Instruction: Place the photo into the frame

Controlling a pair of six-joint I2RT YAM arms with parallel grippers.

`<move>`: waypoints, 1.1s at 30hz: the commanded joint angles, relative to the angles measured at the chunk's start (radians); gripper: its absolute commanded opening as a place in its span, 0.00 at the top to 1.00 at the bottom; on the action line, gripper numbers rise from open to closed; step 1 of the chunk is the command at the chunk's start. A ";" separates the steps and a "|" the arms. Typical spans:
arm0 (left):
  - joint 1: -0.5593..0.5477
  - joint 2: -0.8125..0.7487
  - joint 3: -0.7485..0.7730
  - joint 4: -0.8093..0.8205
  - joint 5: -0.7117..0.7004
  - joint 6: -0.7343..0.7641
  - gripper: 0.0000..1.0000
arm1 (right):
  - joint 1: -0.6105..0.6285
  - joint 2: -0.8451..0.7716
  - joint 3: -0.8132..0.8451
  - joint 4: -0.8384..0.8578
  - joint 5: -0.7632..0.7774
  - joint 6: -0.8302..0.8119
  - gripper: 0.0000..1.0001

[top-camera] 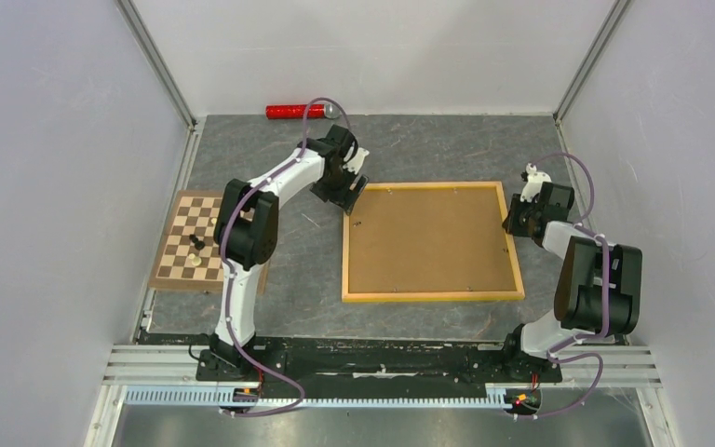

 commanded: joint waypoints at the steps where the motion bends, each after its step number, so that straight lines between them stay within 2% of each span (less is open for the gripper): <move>1: -0.004 -0.108 -0.051 0.081 0.046 -0.071 0.17 | -0.006 -0.032 -0.015 0.041 0.012 0.010 0.99; 13: 0.004 -0.174 -0.168 0.175 0.040 -0.063 0.16 | -0.005 -0.075 -0.030 0.082 0.023 -0.022 0.99; 25: 0.004 -0.181 -0.220 0.240 0.042 -0.066 0.16 | -0.004 -0.059 -0.025 0.094 0.022 -0.026 0.99; 33: 0.002 -0.159 -0.200 0.237 0.050 -0.075 0.16 | -0.004 -0.043 -0.018 0.099 0.009 -0.025 0.99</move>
